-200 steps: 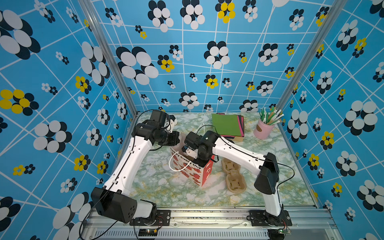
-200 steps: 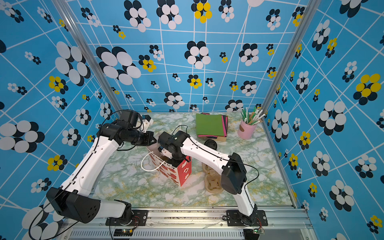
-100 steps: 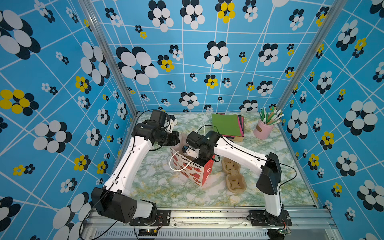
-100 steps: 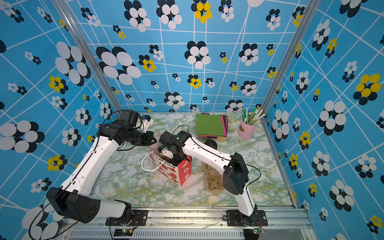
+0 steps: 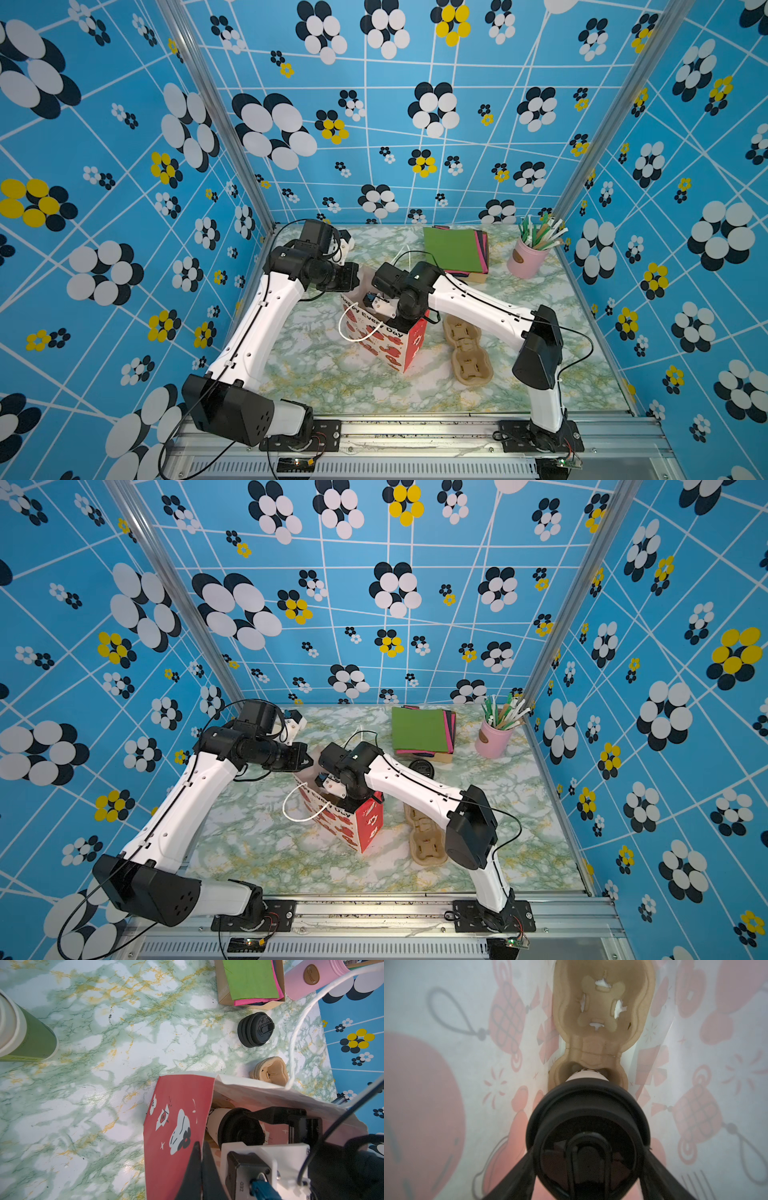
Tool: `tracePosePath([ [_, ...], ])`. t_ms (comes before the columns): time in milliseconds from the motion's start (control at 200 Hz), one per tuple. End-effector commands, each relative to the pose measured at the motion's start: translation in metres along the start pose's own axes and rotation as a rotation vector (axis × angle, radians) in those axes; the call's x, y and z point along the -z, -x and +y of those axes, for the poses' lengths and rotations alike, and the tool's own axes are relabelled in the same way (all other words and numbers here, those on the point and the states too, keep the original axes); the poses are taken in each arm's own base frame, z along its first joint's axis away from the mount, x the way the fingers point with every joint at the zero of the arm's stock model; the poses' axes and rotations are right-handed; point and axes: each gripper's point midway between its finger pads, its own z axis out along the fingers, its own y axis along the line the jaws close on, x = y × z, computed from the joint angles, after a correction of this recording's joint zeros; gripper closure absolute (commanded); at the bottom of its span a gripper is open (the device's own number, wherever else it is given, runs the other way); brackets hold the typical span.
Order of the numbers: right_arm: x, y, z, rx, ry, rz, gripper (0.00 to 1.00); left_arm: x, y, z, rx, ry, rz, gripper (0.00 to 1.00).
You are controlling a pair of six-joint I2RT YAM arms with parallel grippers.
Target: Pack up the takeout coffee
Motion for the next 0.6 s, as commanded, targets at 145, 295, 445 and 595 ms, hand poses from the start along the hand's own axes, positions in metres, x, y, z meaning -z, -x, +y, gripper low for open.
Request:
tracePosePath([
  [145, 0.011, -0.010, 0.001, 0.004, 0.040, 0.011, 0.27, 0.001, -0.006, 0.003, -0.022, 0.023, 0.016, 1.00],
  [295, 0.014, -0.011, -0.001, -0.011, 0.057, 0.002, 0.26, 0.001, -0.007, 0.003, -0.025, 0.026, 0.019, 1.00],
  [445, 0.017, -0.010, 0.000, -0.025, 0.077, -0.019, 0.26, 0.001, -0.007, 0.003, -0.024, 0.026, 0.020, 1.00],
  [595, 0.017, -0.009, 0.000, -0.035, 0.091, -0.036, 0.26, 0.001, -0.007, 0.004, -0.023, 0.027, 0.021, 1.00],
])
